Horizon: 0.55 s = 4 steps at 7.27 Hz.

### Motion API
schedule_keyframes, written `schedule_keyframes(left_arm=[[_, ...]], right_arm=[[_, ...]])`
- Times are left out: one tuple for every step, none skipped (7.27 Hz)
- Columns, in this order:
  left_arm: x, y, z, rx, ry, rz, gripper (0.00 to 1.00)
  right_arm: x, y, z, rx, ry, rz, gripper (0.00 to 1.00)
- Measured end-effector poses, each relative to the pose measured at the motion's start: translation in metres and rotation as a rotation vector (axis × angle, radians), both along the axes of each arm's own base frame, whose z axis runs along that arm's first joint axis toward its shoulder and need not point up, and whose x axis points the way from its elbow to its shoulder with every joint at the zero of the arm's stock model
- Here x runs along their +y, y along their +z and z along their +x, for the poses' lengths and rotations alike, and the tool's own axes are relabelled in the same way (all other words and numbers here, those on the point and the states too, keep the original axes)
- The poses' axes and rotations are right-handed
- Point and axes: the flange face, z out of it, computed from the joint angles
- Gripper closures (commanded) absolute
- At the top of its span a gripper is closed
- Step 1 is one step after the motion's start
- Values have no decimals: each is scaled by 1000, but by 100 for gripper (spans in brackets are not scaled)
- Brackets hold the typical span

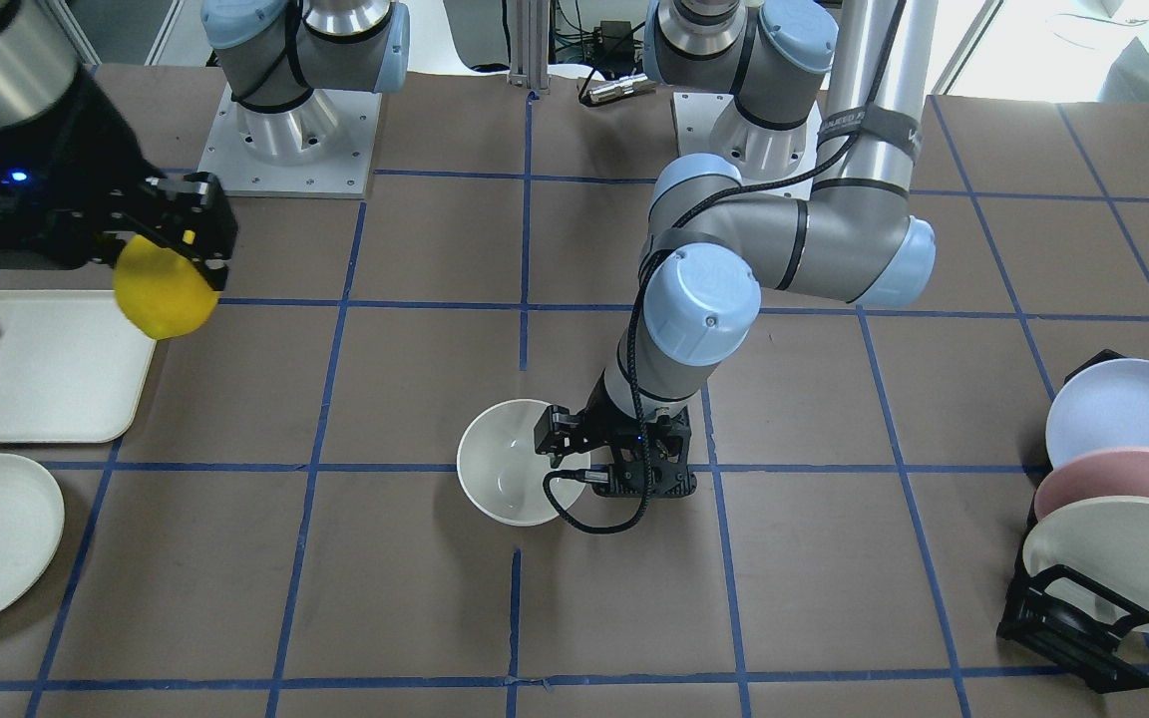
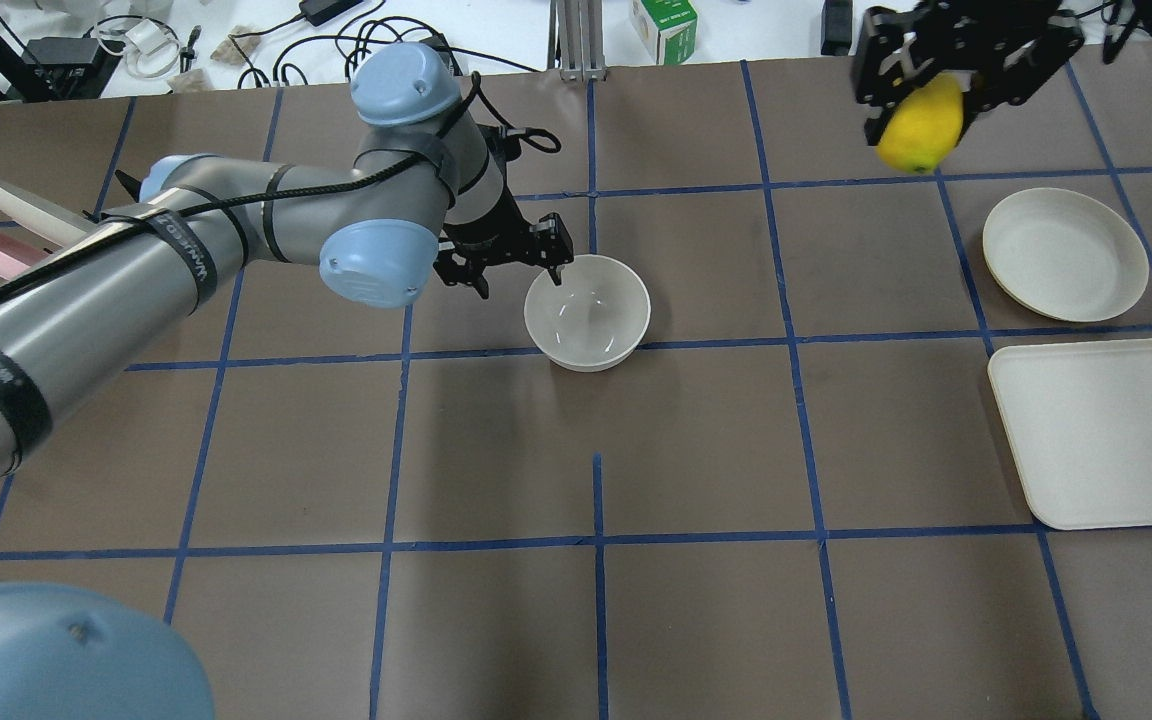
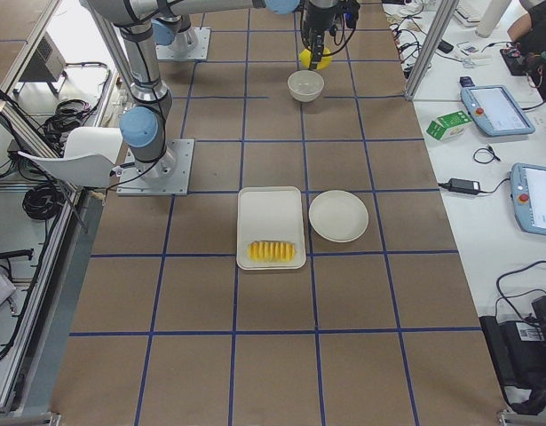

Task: Place bowl and put lemon in it

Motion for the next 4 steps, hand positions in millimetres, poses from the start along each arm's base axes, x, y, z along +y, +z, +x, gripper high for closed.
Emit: schedule_keyframes(left_arm=[[-3,34,32,-24,-48,-6,0],[-5,79,71,-48,-91,3,0],[-1,137,113,-77,-114,15,0],[14,198,142,-109,-124,22,0]], right_arm=[[6,-2,41,1,-28,-14,90],[12,-6,81,0,-54,-29,90],[21,-12,124,-4,-68,-47,90],[30,-19,160,-10,-70,-57,90]])
